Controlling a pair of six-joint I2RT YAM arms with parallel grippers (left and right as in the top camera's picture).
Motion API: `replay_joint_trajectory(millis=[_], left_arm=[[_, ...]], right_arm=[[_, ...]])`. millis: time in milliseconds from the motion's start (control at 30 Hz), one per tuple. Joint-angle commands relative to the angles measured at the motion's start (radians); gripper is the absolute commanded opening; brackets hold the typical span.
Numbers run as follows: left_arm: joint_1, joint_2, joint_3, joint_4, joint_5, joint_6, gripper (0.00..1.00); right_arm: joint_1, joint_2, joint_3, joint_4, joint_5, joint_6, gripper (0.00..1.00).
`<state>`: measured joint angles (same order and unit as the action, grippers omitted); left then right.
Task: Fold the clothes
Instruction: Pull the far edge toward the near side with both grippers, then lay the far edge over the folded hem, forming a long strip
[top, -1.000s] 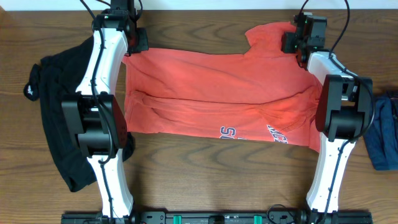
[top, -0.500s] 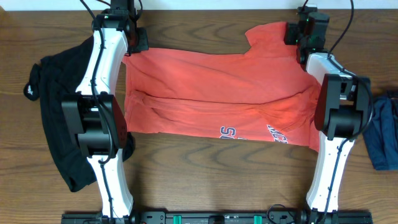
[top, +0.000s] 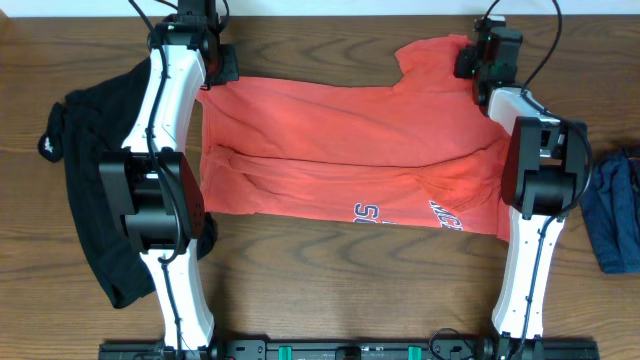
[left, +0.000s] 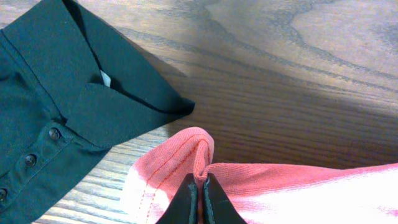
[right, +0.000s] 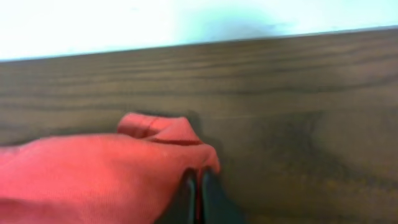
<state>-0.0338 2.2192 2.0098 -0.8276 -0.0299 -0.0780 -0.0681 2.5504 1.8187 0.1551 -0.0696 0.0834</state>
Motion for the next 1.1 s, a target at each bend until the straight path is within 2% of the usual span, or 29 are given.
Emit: replay_joint_trajectory(millis=[0, 200, 500, 633, 833, 1067], left_arm=[[0.005, -0.014, 0.005, 0.002, -0.016, -0.006, 0.06], [0.005, -0.014, 0.005, 0.002, -0.016, -0.006, 0.06], [0.006, -0.017, 0.006, -0.005, -0.016, -0.005, 0.06], [0.005, -0.042, 0.006, -0.029, -0.016, -0.005, 0.06], [0.009, -0.119, 0.006, -0.085, -0.015, -0.005, 0.07], [0.01, -0.208, 0.006, -0.177, -0.015, -0.005, 0.06]], right_arm=[[-0.003, 0.03, 0.078, -0.074, 0.009, 0.028, 0.01], [-0.006, 0.026, 0.306, -0.361, 0.01, -0.001, 0.01], [-0.023, 0.026, 0.681, -0.892, 0.009, -0.123, 0.01], [-0.025, 0.025, 0.811, -1.145, -0.044, -0.126, 0.01], [-0.027, 0.024, 0.999, -1.427, -0.169, -0.126, 0.01], [-0.034, 0.023, 1.223, -1.743, -0.182, -0.126, 0.01]])
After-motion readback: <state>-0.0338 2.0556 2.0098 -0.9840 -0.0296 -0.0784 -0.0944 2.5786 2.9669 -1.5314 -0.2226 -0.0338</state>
